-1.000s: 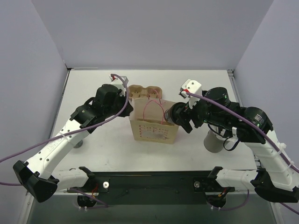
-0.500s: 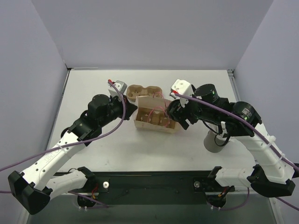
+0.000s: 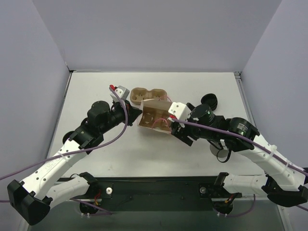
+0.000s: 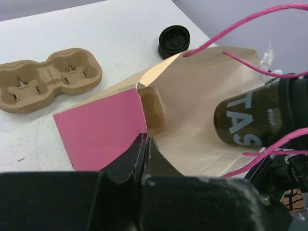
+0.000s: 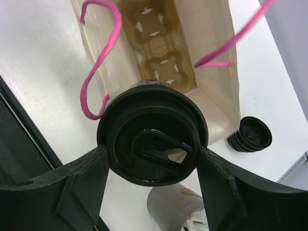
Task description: Pack the takeout coffee
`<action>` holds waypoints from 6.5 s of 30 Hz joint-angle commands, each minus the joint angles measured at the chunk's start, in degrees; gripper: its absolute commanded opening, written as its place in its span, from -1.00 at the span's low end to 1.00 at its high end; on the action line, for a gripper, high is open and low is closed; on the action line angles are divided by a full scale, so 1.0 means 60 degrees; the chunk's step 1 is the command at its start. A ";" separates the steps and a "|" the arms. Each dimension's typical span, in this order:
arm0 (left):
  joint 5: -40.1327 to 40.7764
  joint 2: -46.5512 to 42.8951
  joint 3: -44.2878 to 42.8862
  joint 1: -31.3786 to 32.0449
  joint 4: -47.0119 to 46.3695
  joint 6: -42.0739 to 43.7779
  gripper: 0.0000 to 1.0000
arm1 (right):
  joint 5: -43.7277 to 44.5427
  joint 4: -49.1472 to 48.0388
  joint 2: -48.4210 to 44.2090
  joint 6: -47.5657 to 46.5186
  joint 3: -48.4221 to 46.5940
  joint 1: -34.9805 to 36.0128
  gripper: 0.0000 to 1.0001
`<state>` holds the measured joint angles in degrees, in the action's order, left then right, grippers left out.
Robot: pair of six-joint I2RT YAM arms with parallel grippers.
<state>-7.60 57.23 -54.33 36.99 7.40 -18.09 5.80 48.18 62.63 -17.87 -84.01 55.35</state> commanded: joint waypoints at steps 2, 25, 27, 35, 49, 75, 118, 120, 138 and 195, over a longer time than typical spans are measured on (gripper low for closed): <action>-0.0798 -0.0631 0.1037 -0.0057 -0.1743 0.0230 -1.00 | 0.1258 -0.1407 -0.0243 -0.0375 0.1152 0.0516 -0.13; -0.2425 -0.0457 0.2023 -0.0906 -0.3415 0.1623 -1.00 | 0.0176 -0.4616 0.0197 -0.2194 0.2019 -0.0728 -0.12; -0.2571 -0.0370 0.2052 -0.1009 -0.3576 0.1711 -1.00 | 0.0044 -0.4618 0.0123 -0.1974 0.2004 -0.1079 -0.12; -0.2953 -0.0383 0.2052 -0.1053 -0.3475 0.2032 -1.00 | -0.0366 -0.4895 0.0123 -0.1520 0.1916 -0.1579 -0.12; -0.2557 -0.0149 0.1847 -0.1053 -0.4191 0.1887 -1.00 | -0.0894 -0.4823 0.0490 -0.2645 0.2531 -0.1507 -0.13; -0.2572 -0.0603 0.3385 -0.0790 -0.5232 0.2956 -1.00 | 0.1040 -0.6608 -0.0170 -0.4318 0.4919 -0.0391 -0.15; -0.2470 -0.0603 0.3766 -0.0687 -0.6097 0.1388 -1.00 | 0.0235 -0.8645 0.2628 -0.6323 0.3849 -0.1359 -0.14; -0.2251 -0.0603 0.3737 -0.0702 -0.5951 0.1476 -1.00 | -0.0087 -0.8530 0.2642 -0.6250 0.3908 -0.1578 -0.14; -0.2030 -0.0442 0.4030 -0.0965 -0.5965 0.1989 -1.00 | -0.2095 -0.7957 0.2979 -0.8008 0.4509 -0.2546 -0.19; -0.1810 -0.0618 0.4469 -0.0951 -0.6023 0.0744 -1.00 | -0.1304 -0.9597 0.4649 -0.7878 0.3938 -0.2736 -0.22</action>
<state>-18.15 53.84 -27.57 31.40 -25.91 -12.29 -1.87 -6.11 89.52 -67.31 -58.30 39.55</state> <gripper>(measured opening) 0.028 0.676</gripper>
